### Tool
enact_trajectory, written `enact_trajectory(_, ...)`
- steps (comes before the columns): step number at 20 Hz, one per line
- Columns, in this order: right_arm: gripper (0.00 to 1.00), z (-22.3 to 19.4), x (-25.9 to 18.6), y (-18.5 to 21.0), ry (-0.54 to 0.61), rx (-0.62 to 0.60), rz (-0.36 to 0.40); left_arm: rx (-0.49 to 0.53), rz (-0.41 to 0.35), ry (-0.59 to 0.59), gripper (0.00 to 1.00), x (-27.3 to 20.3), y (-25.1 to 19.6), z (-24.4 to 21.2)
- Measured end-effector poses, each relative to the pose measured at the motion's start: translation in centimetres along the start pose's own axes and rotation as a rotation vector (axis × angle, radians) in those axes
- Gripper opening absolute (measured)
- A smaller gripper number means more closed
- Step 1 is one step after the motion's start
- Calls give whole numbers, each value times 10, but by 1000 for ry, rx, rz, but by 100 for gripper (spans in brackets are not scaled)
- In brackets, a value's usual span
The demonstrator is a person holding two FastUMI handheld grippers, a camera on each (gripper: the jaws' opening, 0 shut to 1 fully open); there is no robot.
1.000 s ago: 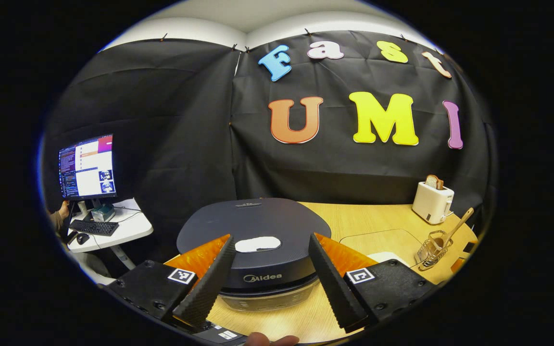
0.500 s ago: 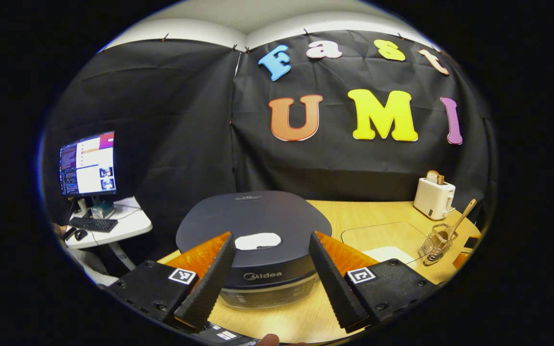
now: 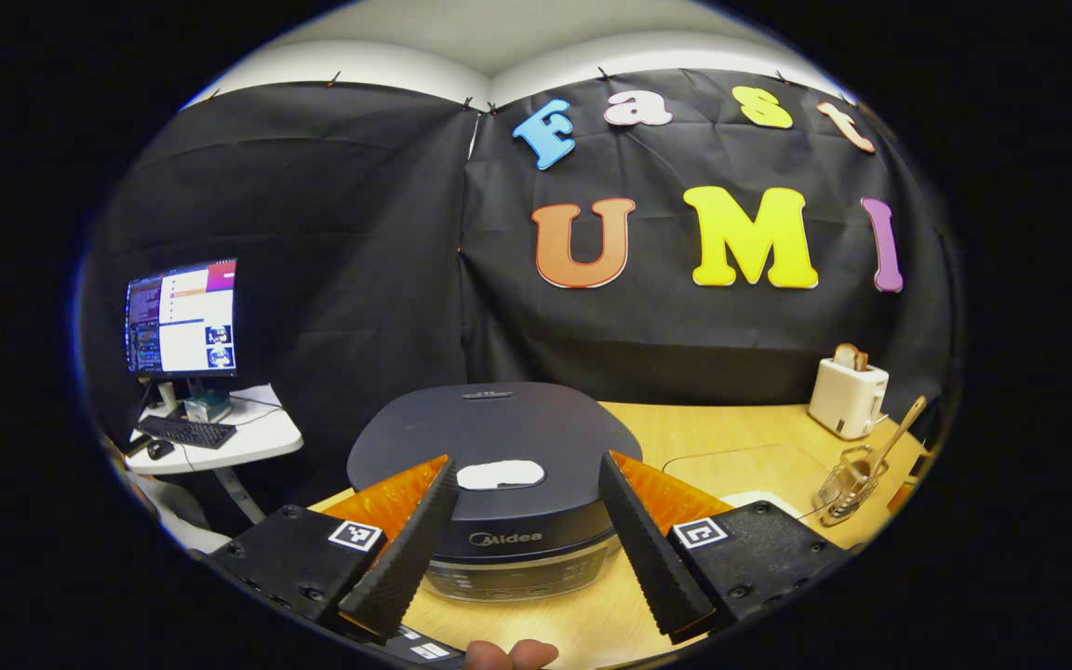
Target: Close the left gripper, press the button to open the rice cooker; take a wooden spoon from the chopstick holder with the right hand, scoop a spoonful of rice and pour it into the rice cooker, then put the wooden spoon back into the chopstick holder.
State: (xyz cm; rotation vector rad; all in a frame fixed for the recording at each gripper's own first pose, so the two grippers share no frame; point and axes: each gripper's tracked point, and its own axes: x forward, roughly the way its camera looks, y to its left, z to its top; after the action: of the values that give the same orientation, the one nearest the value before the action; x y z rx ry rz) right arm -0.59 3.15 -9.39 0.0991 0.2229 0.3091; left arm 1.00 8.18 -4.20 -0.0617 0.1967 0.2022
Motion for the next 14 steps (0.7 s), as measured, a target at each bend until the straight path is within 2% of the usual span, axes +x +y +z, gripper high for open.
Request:
enact_trajectory(2, 92, 14, -3, -5, -33, 5, -16, 6, -19, -41, 98, -5, -12, 18)
enact_trajectory(3, 96, 23, -4, -7, -65, 13, -23, 24, -25, -67, 98, -10, -17, 24)
enact_trajectory(4, 96, 32, -3, -10, -85, 15, -36, 38, -37, -81, 98, -16, -26, 27)
enact_trajectory(5, 95, 36, -4, -12, -100, 14, -46, 46, -62, -94, 97, -22, -39, 30)
enact_trajectory(6, 91, 45, -5, -13, -120, 19, -44, 59, -96, -105, 98, -27, -55, 31)
enact_trajectory(7, 96, 54, -6, -13, -139, 27, -46, 70, -130, -111, 97, -33, -70, 32)
enact_trajectory(8, 92, 62, -8, -15, -160, 28, -57, 71, -148, -120, 97, -39, -79, 31)
enact_trajectory(11, 91, 74, -16, -16, -212, -1, -100, 16, -208, -161, 99, -55, -105, 35)
enact_trajectory(12, 95, 73, -19, -14, -217, -11, -106, 6, -216, -160, 98, -60, -110, 31)
enact_trajectory(14, 95, 75, -23, -11, -222, -23, -116, 1, -223, -167, 98, -66, -114, 30)
